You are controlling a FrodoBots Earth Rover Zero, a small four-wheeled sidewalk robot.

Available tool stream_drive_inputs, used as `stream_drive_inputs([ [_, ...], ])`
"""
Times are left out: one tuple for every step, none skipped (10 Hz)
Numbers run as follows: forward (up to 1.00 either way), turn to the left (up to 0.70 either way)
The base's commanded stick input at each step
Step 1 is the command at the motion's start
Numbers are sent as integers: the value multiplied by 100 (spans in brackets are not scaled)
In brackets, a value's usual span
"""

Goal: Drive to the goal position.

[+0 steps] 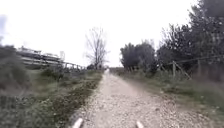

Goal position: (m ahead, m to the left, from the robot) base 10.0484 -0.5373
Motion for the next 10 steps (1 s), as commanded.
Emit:
stream_drive_inputs([
  [50, 0],
  [50, 0],
  [50, 0],
  [50, 0],
  [50, 0],
  [50, 0],
  [50, 0],
  [50, 0],
  [50, 0],
  [50, 0],
])
